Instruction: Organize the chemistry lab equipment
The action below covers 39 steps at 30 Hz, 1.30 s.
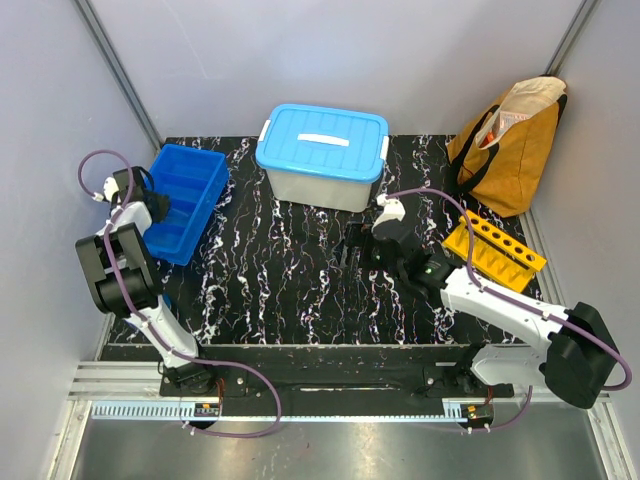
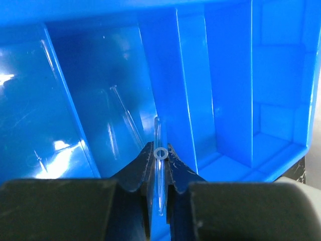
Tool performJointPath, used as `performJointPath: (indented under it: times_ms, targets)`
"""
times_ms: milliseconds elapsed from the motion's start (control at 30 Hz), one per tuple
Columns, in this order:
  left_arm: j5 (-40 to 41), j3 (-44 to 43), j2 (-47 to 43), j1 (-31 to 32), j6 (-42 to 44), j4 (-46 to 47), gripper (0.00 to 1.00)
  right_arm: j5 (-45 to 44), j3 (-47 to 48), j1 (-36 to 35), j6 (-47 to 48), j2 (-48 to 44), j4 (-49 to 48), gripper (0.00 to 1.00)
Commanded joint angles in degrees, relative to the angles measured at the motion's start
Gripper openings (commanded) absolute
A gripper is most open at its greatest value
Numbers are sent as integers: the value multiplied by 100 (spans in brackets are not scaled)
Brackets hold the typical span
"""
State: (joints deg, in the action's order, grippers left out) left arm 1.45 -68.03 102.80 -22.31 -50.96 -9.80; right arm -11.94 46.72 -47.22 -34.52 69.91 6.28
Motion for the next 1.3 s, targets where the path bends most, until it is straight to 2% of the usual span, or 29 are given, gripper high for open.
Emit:
performJointPath:
  times_ms: [0, 133, 333, 467, 567, 633, 767, 1033, 1133, 1167, 1267]
  targets:
    - [311, -395, 161, -46, -116, 181, 15, -396, 329, -24, 130, -127, -57, 100]
    - [329, -378, 144, -55, -142, 172, 27, -730, 513, -24, 77, -4, 363, 100]
    - [286, -579, -49, -55, -55, -118, 39, -1143, 681, -24, -54, -73, 962, 100]
    - [-117, -711, -339, -37, 191, -268, 42, -1257, 558, -15, -213, -223, 1155, 100]
    - [-1197, -974, -428, 24, 674, -320, 43, -1380, 619, -15, -82, -285, 1471, 100]
    - [-1638, -1168, -489, 199, 972, -583, 43, -1477, 593, -15, -2, -442, 1525, 100]
    - [-1639, -1292, -989, 796, 1711, -1075, 45, -1644, 479, -15, 60, -785, 1656, 99]
    - [-2438, -159, -2676, 1807, 2396, -1287, 48, -1944, 496, 274, -344, -795, 2606, 98]
    - [-2650, 280, -3282, 2386, 2792, -1471, 50, -1076, 242, 1089, -424, -865, 2431, 96]
    - [-2920, 586, -3624, 2693, 2898, -1507, 51, -1091, 145, 1475, -302, -848, 2395, 96]
    - [-3151, 1246, -4258, 3117, 2873, -1245, 53, -1485, 154, 2013, -46, -637, 2256, 97]
